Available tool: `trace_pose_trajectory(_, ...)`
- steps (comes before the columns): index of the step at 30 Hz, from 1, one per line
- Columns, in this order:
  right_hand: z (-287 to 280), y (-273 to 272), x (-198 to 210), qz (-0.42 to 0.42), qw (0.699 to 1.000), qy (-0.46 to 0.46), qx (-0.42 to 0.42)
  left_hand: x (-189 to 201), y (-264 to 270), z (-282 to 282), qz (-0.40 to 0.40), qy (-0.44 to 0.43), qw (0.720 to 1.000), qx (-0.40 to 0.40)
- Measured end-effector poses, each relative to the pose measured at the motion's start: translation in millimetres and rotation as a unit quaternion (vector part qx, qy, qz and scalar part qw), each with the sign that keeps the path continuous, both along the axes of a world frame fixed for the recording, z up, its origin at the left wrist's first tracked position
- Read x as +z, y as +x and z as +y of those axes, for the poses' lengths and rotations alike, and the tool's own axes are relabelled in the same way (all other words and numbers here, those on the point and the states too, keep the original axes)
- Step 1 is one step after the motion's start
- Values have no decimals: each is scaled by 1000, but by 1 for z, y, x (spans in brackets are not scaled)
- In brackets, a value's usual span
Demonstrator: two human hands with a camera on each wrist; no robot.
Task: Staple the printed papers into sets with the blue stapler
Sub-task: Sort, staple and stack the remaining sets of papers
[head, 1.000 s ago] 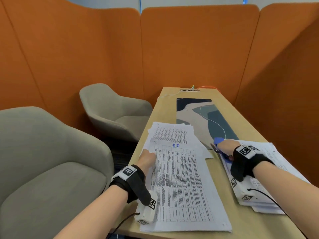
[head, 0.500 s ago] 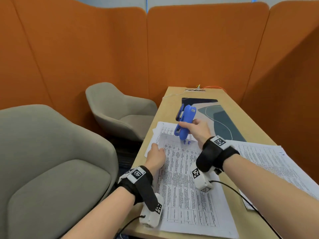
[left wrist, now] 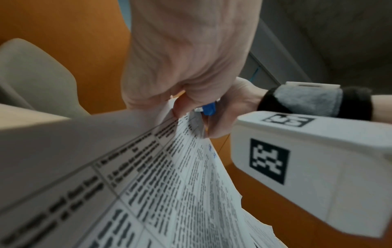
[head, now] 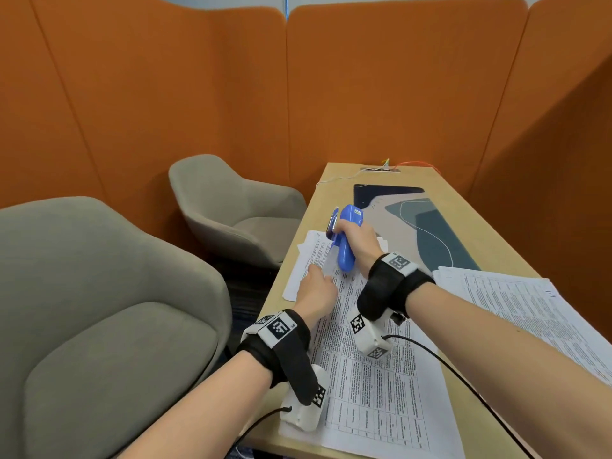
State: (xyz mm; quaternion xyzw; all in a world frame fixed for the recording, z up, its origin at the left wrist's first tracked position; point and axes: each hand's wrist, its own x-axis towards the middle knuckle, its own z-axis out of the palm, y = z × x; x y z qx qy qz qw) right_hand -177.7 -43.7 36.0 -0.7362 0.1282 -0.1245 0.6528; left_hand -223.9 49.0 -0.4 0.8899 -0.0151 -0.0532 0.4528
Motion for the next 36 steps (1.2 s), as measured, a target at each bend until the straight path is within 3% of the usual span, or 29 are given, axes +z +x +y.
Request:
trace_pose_trajectory(7,6,4,7,-20,995,-64,-77,12,-7,-3,-1,-11,1000,-4)
trace_pose_trajectory(22,16,5,20,-32,992,-85,-88,14,-11,2,-10,-29,1000,-8)
trace_pose_trajectory(27,18,2,21,-59,989,-97,-91,15,-12,7,-10,-98,995,-34)
trace_pose_trajectory(33,17,-10,33,-96,988,-94,-72,21,-5,15,-143,-115,982,-52)
trace_pose_trajectory(36,19,-11,38,-114,987,-93,-71,21,1,18,-126,-159,975,-87)
